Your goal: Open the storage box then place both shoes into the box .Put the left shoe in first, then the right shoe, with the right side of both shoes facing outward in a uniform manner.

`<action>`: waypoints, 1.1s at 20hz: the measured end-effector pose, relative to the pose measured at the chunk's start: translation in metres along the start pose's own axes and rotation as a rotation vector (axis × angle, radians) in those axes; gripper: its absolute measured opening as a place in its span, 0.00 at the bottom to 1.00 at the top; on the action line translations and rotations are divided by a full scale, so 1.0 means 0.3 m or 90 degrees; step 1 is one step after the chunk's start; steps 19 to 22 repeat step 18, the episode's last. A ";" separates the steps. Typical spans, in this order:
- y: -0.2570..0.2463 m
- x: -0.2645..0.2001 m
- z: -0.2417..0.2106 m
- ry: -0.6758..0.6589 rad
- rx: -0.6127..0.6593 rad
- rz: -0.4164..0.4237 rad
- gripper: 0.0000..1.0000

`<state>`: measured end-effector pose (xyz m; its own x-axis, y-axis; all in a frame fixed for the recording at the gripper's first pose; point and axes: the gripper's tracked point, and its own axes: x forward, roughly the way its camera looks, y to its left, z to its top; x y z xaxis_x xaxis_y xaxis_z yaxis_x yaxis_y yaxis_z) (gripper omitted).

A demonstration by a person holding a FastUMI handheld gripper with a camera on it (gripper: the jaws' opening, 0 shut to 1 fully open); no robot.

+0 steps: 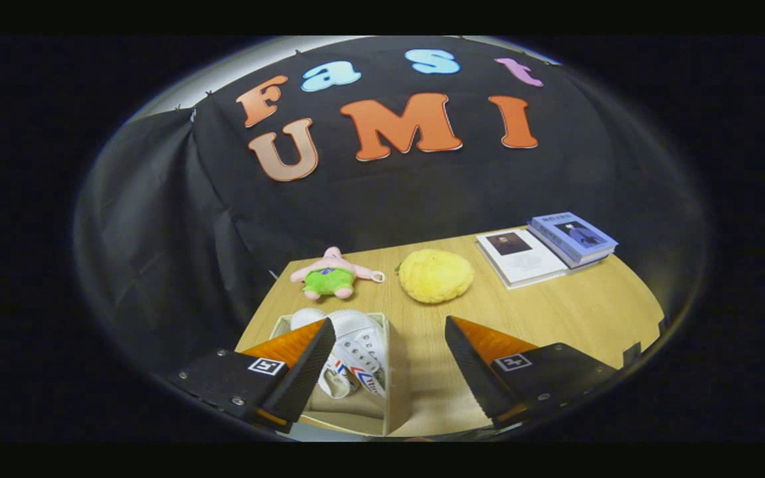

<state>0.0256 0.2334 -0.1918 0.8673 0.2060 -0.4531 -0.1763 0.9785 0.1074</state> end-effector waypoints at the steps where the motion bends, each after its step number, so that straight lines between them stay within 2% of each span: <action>1: -0.014 -0.008 0.035 -0.015 -0.002 0.001 0.98; 10: -0.179 -0.137 0.328 -0.135 -0.035 -0.010 0.98; 14: -0.257 -0.183 0.380 -0.163 -0.016 -0.025 0.98; 18: -0.327 -0.202 0.370 -0.163 0.003 -0.041 0.98; 22: -0.327 -0.202 0.370 -0.163 0.003 -0.041 0.98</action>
